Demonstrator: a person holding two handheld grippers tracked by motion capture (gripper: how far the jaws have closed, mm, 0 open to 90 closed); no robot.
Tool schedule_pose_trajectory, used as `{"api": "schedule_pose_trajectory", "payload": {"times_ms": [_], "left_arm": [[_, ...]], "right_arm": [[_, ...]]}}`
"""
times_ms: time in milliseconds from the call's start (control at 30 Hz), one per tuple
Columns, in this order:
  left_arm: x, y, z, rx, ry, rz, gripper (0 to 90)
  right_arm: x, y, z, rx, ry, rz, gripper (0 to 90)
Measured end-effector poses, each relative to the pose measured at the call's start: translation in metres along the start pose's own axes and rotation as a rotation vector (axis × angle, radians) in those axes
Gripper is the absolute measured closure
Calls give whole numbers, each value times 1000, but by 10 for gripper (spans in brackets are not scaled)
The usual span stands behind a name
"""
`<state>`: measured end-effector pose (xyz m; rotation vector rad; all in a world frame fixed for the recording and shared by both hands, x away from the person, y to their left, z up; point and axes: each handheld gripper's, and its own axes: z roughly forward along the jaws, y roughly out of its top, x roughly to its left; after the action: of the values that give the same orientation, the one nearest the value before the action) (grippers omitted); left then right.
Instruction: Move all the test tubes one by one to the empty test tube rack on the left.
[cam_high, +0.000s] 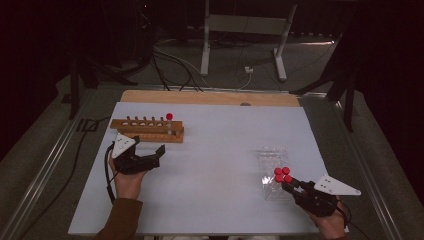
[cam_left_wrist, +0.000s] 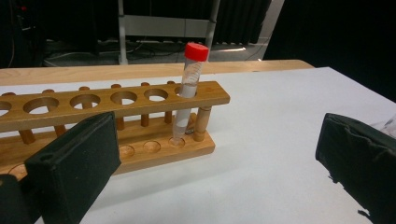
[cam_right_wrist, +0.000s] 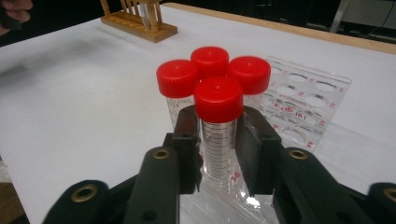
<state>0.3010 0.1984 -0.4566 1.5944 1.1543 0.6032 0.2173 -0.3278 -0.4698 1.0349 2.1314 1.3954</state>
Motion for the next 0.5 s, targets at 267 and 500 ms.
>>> {"api": "schedule_pose_trajectory", "payload": {"times_ms": [267, 500], "left_arm": [[3, -2, -7, -10, 6, -5, 7], [2, -2, -8, -14, 3, 5, 7]], "right_arm": [[1, 3, -4, -16, -16, -11, 743], [2, 13, -13, -42, -20, -16, 743]]}}
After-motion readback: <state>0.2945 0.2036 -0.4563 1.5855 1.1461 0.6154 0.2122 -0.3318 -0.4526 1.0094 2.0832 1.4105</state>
